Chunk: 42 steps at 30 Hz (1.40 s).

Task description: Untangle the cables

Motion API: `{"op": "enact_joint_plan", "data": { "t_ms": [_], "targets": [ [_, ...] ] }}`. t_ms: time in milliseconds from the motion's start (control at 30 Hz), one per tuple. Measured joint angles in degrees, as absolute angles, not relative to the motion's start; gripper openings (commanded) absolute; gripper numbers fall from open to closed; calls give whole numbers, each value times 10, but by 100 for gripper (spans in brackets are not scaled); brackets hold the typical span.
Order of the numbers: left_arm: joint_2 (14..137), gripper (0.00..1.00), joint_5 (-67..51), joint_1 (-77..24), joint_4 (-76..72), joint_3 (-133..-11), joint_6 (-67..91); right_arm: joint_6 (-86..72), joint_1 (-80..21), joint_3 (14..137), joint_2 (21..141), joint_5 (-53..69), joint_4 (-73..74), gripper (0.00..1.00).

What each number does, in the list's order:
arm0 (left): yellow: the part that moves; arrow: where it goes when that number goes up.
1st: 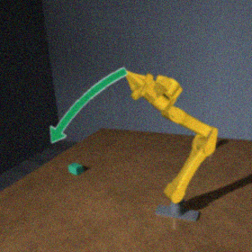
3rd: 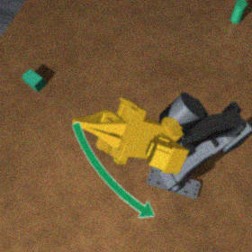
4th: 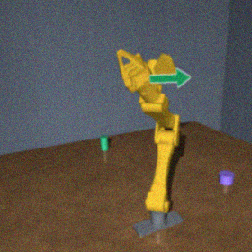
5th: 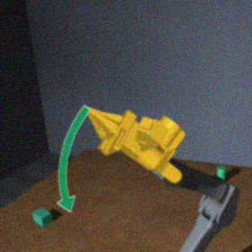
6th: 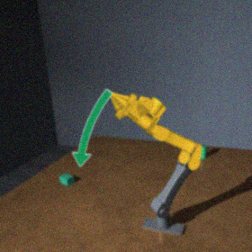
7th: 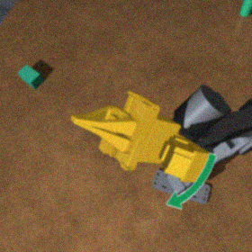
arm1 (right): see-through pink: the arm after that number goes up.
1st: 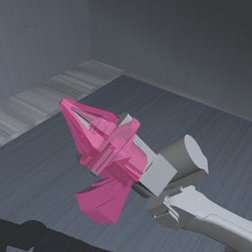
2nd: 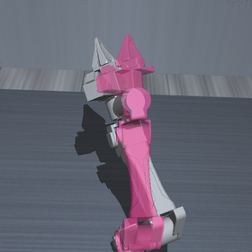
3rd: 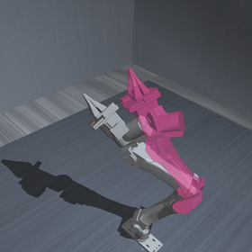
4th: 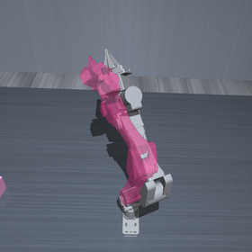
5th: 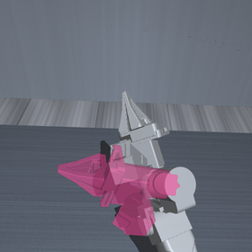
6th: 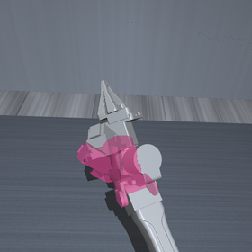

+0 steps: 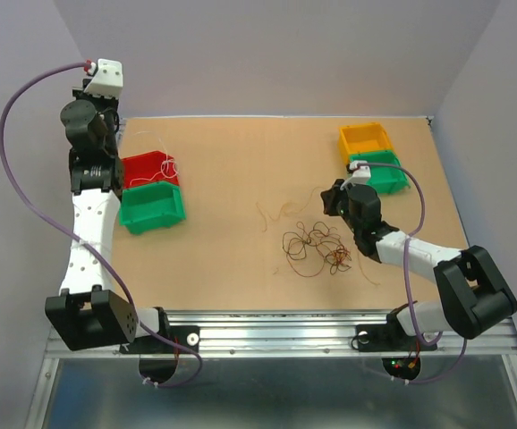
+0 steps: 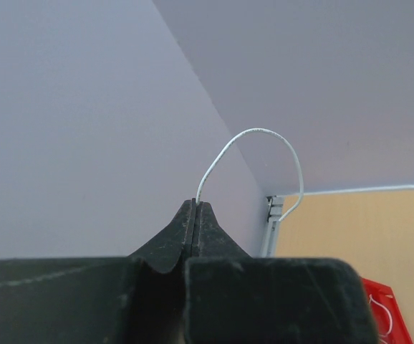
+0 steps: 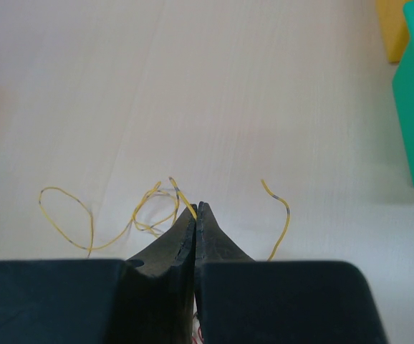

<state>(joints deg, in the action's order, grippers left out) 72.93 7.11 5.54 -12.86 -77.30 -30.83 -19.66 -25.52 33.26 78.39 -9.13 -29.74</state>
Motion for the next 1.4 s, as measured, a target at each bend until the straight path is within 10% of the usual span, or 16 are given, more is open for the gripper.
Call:
{"op": "enact_joint_plan", "data": {
  "t_ms": [733,1400],
  "targets": [
    [897,0,-60,132,-172,-772,-205,-192,-255,329,784,-74,-305,1],
    [1017,0,-126,131,16,-762,-446,-193,-255,329,784,-53,-308,0]
  ]
}}
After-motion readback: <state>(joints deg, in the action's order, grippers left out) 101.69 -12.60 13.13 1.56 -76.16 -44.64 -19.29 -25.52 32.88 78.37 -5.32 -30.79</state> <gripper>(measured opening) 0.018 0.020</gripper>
